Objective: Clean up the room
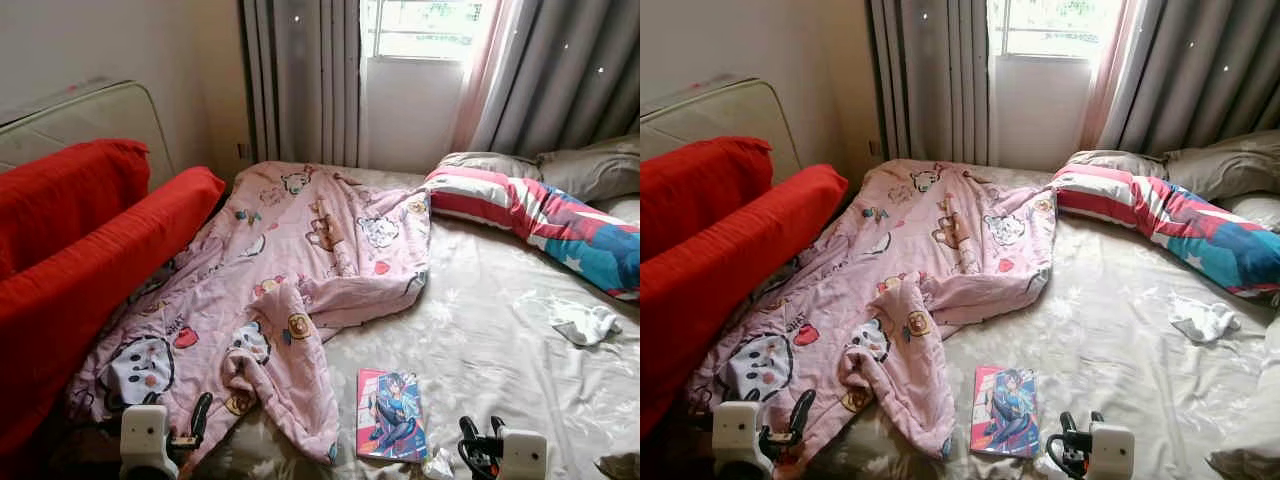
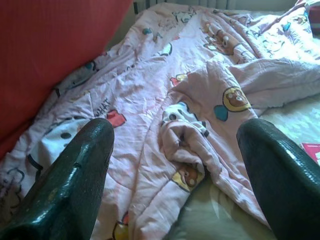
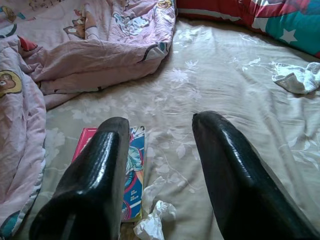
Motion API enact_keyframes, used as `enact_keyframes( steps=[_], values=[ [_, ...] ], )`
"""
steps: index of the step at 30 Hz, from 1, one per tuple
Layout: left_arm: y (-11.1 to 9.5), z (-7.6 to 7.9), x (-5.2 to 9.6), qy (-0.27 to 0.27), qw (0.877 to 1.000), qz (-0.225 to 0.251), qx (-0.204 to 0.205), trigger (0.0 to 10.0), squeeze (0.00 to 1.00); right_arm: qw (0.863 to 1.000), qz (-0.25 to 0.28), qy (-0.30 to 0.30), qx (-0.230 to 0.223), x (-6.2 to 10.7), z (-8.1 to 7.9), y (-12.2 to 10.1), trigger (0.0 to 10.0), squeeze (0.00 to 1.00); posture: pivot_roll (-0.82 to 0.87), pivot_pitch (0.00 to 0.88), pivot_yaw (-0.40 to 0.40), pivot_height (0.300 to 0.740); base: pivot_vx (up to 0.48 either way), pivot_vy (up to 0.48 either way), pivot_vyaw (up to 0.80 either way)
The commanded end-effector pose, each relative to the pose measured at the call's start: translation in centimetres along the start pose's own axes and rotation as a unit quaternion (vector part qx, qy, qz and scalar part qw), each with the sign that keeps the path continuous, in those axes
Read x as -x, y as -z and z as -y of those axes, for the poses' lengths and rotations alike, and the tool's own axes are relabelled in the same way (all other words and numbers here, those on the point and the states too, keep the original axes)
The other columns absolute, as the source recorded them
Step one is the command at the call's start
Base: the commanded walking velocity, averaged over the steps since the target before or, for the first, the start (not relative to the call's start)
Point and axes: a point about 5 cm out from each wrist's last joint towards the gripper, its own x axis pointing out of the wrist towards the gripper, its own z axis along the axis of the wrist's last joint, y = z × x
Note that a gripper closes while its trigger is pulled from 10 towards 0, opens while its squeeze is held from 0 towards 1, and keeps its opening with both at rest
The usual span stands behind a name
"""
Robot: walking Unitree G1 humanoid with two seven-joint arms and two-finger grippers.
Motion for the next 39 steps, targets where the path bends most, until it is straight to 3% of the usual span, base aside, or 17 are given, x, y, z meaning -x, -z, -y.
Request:
enact_keyframes(
  steps=[1,14,21,39],
  values=[
    [-0.1,-0.1,0.1,-0.003,1.000,-0.002,0.005,10.0,0.00,1.000,-0.007,-0.001,0.004,0.1,-0.1,0.0,10.0,0.00,0.01,0.000,-0.023,0.735,0.000,0.000,0.00],
    [0.0,0.2,0.2,0.002,1.000,-0.019,0.010,10.0,0.00,1.000,-0.018,0.009,-0.001,0.0,0.0,0.1,10.0,0.00,0.01,0.000,-0.026,0.660,0.000,0.000,0.00],
    [-0.7,0.1,-0.3,0.001,1.000,-0.016,0.011,10.0,0.00,1.000,-0.012,0.025,-0.002,-0.8,0.5,-0.6,10.0,0.00,0.02,0.000,-0.030,0.660,0.000,0.000,0.00],
    [-0.6,-0.2,-0.3,0.000,1.000,-0.026,0.015,10.0,0.00,1.000,-0.008,0.029,-0.007,-1.8,0.3,-1.5,10.0,0.00,0.02,0.063,-0.034,0.652,0.000,0.000,0.00]
  ],
)
